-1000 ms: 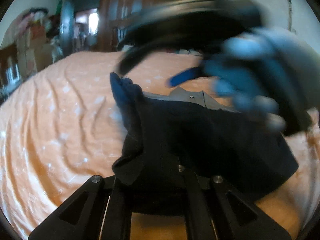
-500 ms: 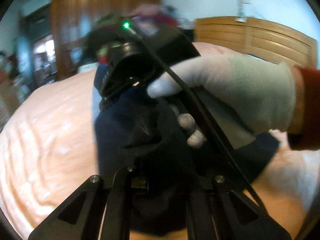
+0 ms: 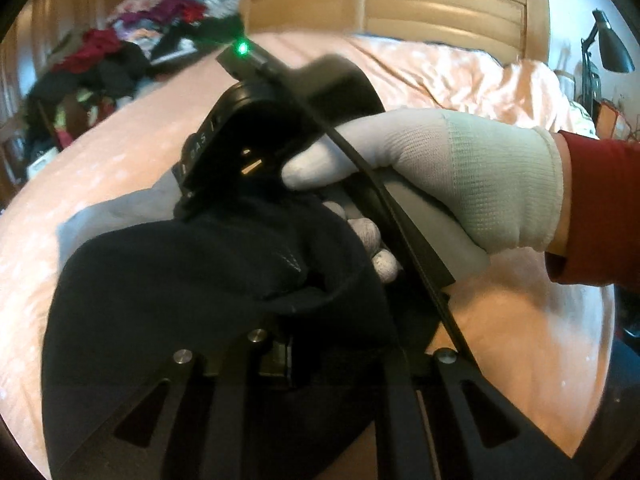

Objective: Fold small clothes

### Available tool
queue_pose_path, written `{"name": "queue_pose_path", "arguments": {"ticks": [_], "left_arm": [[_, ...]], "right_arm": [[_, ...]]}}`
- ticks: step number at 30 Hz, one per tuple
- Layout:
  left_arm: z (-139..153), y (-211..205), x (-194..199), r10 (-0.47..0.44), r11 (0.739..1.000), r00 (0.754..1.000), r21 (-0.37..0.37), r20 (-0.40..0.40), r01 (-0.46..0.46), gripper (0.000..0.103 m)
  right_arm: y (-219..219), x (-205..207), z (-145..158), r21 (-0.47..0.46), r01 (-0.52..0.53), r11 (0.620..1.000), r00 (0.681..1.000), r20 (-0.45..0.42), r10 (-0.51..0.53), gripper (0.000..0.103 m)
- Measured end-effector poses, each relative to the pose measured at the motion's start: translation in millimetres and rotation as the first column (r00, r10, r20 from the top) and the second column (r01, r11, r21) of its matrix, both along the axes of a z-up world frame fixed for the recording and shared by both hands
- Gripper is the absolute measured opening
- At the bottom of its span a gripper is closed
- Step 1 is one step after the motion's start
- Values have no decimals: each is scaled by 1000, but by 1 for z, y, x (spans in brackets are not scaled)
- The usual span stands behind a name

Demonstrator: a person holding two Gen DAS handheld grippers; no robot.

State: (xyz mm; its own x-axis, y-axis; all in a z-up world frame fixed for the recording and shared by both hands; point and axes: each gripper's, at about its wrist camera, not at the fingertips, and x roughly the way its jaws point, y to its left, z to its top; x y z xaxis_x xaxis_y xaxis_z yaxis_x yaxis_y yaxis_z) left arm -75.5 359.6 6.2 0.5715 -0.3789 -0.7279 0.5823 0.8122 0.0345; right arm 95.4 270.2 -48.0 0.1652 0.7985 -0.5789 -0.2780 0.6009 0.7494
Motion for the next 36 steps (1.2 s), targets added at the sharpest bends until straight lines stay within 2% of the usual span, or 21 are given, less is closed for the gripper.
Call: {"name": "queue_pose_path", "arguments": {"ticks": [3,7,10,13,16,19,23,27,28,29,30,31,34,36], "left_arm": [[-6,-17,3,-1,1000,1000,25,-25,2,16],[-27,-38,11,12,996,998,87,-65,-6,26],[-21,-38,1,9,996,998,93,-63,-4,28],[4,-11,-34,10,999,999,39,-45,-8,29],[33,28,-79,43,998,999,-40,-16,-43,33],[51,74,-124,130,987,992,-95,9,-128,35],[56,119,-152,263,960,964,-114,33,-257,39],[38,152,-146,363,930,932,-62,-1,-362,42],[31,156,-142,370,927,929,-60,-21,-370,42],[26,158,-138,372,926,928,-59,-32,-374,42],[24,157,-136,374,925,927,-57,-35,-376,42],[21,155,-131,370,926,928,-63,-40,-372,42],[19,148,-118,371,926,928,-72,-15,-371,43],[12,144,-101,395,918,919,-28,5,-394,46]], "right_arm": [[-2,12,-14,49,-19,999,998,-51,22,9],[-8,18,-24,102,-44,994,995,-89,53,9],[-22,8,-19,132,-28,991,989,-140,47,17],[-36,-16,-6,127,-50,991,986,-153,69,41],[-44,-52,8,79,-116,990,982,-141,127,50],[-50,-84,16,69,-134,989,980,-139,143,56],[-48,-114,15,56,-141,988,981,-128,147,59],[-46,-126,3,93,-96,991,983,-145,109,59],[-49,-126,2,87,-81,993,987,-132,92,54],[-51,-127,2,64,-68,996,991,-112,75,31],[-53,-127,-1,30,-61,998,993,-96,63,12],[-59,-129,-11,24,-38,999,994,-103,40,4],[-69,-125,-25,56,-11,998,994,-113,17,1],[-75,-125,-32,66,1,998,993,-119,7,1]]}}
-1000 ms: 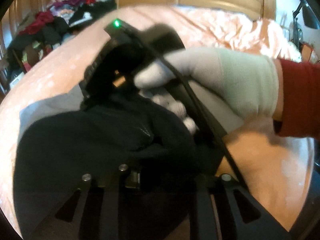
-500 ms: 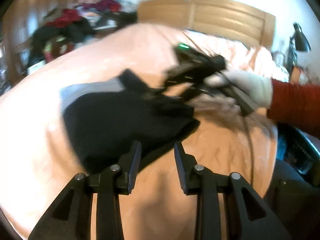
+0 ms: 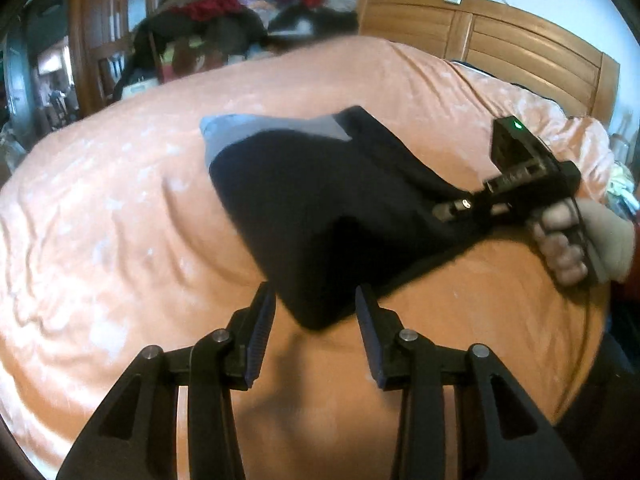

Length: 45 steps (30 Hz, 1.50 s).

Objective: Fold small clothes

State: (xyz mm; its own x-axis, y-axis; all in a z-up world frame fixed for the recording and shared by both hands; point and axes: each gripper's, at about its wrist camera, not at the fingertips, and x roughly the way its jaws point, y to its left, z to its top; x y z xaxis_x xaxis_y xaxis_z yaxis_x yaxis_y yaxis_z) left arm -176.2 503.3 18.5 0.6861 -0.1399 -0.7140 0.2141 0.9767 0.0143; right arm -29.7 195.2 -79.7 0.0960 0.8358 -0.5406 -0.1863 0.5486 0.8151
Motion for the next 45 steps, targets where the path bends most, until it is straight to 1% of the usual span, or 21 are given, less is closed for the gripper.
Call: {"name": "queue_pose_path", "arguments": {"ticks": [4,6,7,9,12,14,16,18,21,24,25,26,27,29,31,35,37,39,41,43,45], "left_arm": [[-24,2,32,22,996,999,90,-38,-18,59],[-21,8,32,32,989,999,147,-22,-28,51],[-14,12,25,36,977,999,209,3,-36,48],[-15,8,13,-21,937,999,348,32,9,56],[-46,-3,9,-84,882,996,464,-9,79,57],[-39,-4,7,-95,905,995,414,-24,96,49],[-18,1,-4,-142,950,989,274,-47,149,32],[17,6,-29,-180,973,983,156,39,172,32],[51,10,-31,-159,985,973,92,169,145,36],[30,5,3,-132,984,979,143,157,109,36],[5,1,18,-138,975,987,187,86,120,36],[-39,-3,31,-146,957,987,245,-63,157,37],[-65,-7,30,-158,943,985,287,-69,171,38],[-59,-13,32,-157,935,985,312,-68,171,37],[-41,-8,31,-155,955,985,245,-71,168,35],[17,11,38,-99,989,991,114,91,89,31],[27,12,53,-83,994,986,82,144,72,31],[-1,3,77,-112,988,991,118,66,104,31],[-61,-16,96,-151,960,985,224,-82,166,32],[-56,-24,98,-161,950,984,257,-79,177,30],[-34,-21,106,-168,965,983,192,-72,179,20]], "right_arm": [[4,2,6,-19,-5,1000,1000,16,5,1],[6,2,14,-64,0,998,999,53,3,1],[7,2,18,-76,3,997,998,64,2,0],[7,2,16,-72,-8,997,998,58,12,0],[6,4,9,-63,-1,998,999,43,4,0],[4,6,5,-48,4,999,999,40,-2,0],[2,8,0,-33,10,999,999,44,-8,0],[3,6,-2,-23,13,1000,998,59,-12,0],[0,6,-5,-9,18,1000,998,67,-18,0],[-1,7,-5,-3,20,1000,998,66,-20,0],[-2,7,-6,-1,20,1000,998,64,-20,0],[-1,6,-6,3,19,1000,998,63,-19,0],[-2,7,-6,5,21,1000,998,63,-21,0],[-3,5,-7,13,21,1000,998,66,-22,0],[-5,5,-9,31,21,999,997,67,-23,0],[-7,4,-11,52,21,998,997,71,-24,0],[-6,4,-10,52,21,998,997,72,-25,0],[-4,3,-9,51,21,998,997,73,-24,0],[-4,3,-9,53,16,998,997,74,-20,0],[-4,3,-9,53,18,998,997,80,-22,0],[-6,2,-10,56,16,998,996,87,-21,0]]}}
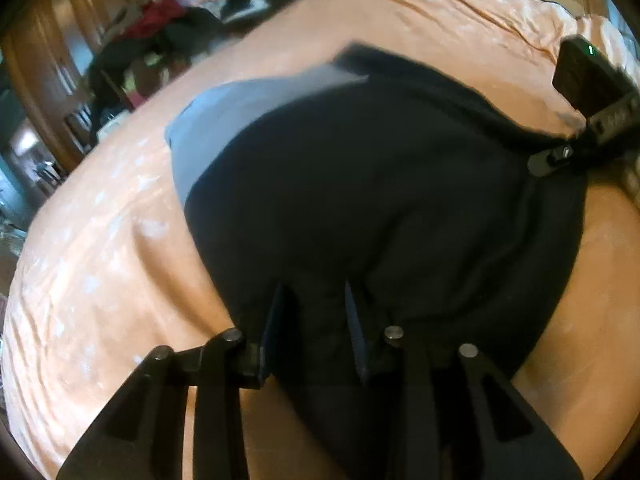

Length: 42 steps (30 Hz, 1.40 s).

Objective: Fold small clothes

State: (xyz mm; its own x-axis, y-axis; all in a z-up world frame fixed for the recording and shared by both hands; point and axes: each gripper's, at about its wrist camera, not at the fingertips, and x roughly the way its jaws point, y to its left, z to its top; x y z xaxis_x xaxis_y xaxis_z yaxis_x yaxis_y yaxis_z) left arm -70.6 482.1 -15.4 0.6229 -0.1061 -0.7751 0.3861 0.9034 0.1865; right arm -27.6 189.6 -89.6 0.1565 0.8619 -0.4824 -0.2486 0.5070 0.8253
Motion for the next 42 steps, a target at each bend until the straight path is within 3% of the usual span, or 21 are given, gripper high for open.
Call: {"name": "queue_pose_path", "arguments": {"ticks": [4,6,7,9,10,11,13,15,19,22,24,25,26,27,32,34,36,38,40,41,42], "left_arm": [[57,19,31,60,990,989,-131,137,-42,16],[64,25,67,81,990,982,-128,169,-60,16],[57,25,85,86,992,984,-101,156,-71,16],[5,26,133,126,991,992,43,18,-126,16],[-21,27,148,120,991,992,56,-38,-118,17],[-24,23,154,99,994,995,41,15,-100,17],[-22,15,163,93,993,996,69,13,-94,17],[-16,15,164,106,994,994,31,4,-106,17],[19,31,112,162,982,986,-101,30,-158,17],[33,19,41,79,983,996,-168,46,-71,18],[21,9,1,2,990,1000,-140,-5,-3,19],[0,-1,-16,-30,997,999,-71,-45,27,20],[-9,-3,-27,-29,999,999,-32,-29,28,20],[-9,-4,-31,-16,1000,1000,-25,3,16,20],[6,-2,-21,61,996,997,-61,-41,-63,27],[8,2,-24,87,994,995,-65,-50,-90,32],[15,1,-35,114,992,992,-54,-45,-117,35],[28,10,-64,158,986,987,-42,-11,-158,45],[33,18,-74,209,977,978,-39,0,-209,56],[31,27,-83,259,965,966,-37,0,-259,60],[29,33,-84,289,956,957,-51,-8,-289,66]], "right_arm": [[-3,-1,-2,10,-3,1000,1000,5,3,0],[-4,-2,-3,13,-1,1000,1000,6,1,0],[-4,-3,-4,17,-1,1000,1000,6,1,0],[-5,-3,-4,29,-1,1000,1000,8,1,0],[-5,-3,-4,29,-1,1000,1000,11,0,0],[-4,-2,-4,26,-1,1000,1000,10,1,0],[-7,-1,-6,33,-3,999,1000,11,3,0],[-7,-2,-7,35,-4,999,1000,10,4,0],[-10,-3,-7,36,-2,999,1000,11,1,0],[-10,-3,-7,36,-1,999,1000,11,1,0],[-11,-3,-7,38,-1,999,1000,9,1,0],[-10,-3,-7,40,-2,999,1000,9,2,0],[-10,-3,-7,36,-5,999,1000,10,5,0],[-10,-4,-6,33,-3,999,1000,11,3,0],[-6,-8,9,-45,15,999,1000,22,-14,1],[-2,-17,28,-153,38,987,996,80,-25,9],[0,-31,53,-301,105,948,984,169,-55,18],[12,-52,90,-486,245,839,928,369,-56,43],[32,-66,112,-507,293,811,865,502,1,43],[48,-67,111,-524,273,807,850,524,52,42],[62,-61,99,-550,224,805,867,490,94,40]]}}
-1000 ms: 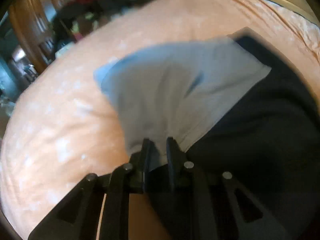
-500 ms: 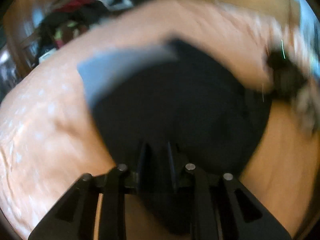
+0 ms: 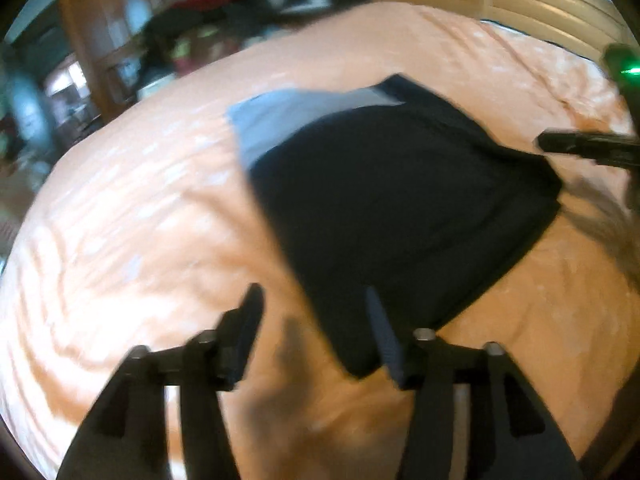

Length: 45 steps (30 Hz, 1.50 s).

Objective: Fold small clothes

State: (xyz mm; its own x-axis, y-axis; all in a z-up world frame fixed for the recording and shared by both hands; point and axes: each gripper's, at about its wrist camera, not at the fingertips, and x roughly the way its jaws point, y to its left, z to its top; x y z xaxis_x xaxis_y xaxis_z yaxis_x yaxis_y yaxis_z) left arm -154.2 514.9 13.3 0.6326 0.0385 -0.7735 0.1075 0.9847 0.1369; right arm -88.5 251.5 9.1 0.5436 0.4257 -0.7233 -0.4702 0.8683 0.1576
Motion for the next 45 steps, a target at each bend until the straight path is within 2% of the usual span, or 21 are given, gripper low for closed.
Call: {"name": "queue_pose_path", "arguments": {"ticks": [1,3,6,7,8,10,12,14,15,16,18,19,21,22,23,24,29,34,45], "left_arm": [[-5,8,2,32,999,999,-29,-21,-33,72],[-5,14,3,53,998,998,-44,-32,-54,76],[19,21,-6,86,996,996,-18,29,-86,66],[28,32,-12,121,992,991,-28,61,-119,67],[33,42,-18,161,987,984,-31,77,-159,68],[32,67,-21,254,967,964,-49,79,-250,74],[19,94,-21,347,934,937,-101,33,-342,74],[-7,113,-21,415,895,907,-145,-73,-421,74],[-17,118,-21,427,882,898,-167,-108,-440,74],[-22,120,-24,433,875,895,-185,-109,-447,74],[-21,117,-27,431,880,898,-179,-92,-441,79],[-22,115,-25,424,882,900,-179,-101,-436,90],[-29,107,-14,390,901,913,-153,-121,-406,103],[-32,103,-10,393,907,911,-112,-124,-407,103],[-35,100,-11,397,907,910,-99,-122,-409,103],[-36,99,-11,399,906,909,-96,-123,-411,103],[-40,99,-6,393,910,912,-95,-115,-404,103],[-43,97,-5,393,912,914,-83,-98,-401,103],[-45,100,-2,402,909,913,-96,-63,-406,103]], "right_arm": [[8,7,-15,-19,-13,1000,998,-56,12,39],[13,17,-39,-44,-9,999,993,-117,3,42],[0,12,-18,-51,20,998,993,-111,-26,44],[-10,3,-5,-36,34,999,997,-69,-36,48],[-19,-3,1,-52,55,997,998,-32,-56,63],[-36,-18,2,-118,135,984,991,26,-133,80],[-53,-27,-12,-137,173,975,983,-30,-179,80],[-63,-35,-25,-146,197,970,974,-82,-210,80],[-64,-39,-29,-147,201,968,972,-93,-216,80],[-63,-45,-33,-150,197,969,971,-105,-213,80],[-59,-53,-37,-161,191,968,973,-99,-208,85],[-58,-55,-37,-166,189,968,974,-95,-206,88],[-51,-56,-36,-180,187,966,974,-91,-205,96],[-50,-55,-39,-181,188,965,974,-89,-206,98],[-53,-58,-43,-176,189,966,974,-89,-207,103],[-52,-58,-44,-169,193,967,974,-89,-209,103],[-57,-73,-51,-107,201,974,977,-54,-208,103],[-59,-70,-57,-80,182,980,982,-44,-186,103],[-61,-71,-59,-64,177,982,983,-38,-179,103]]}}
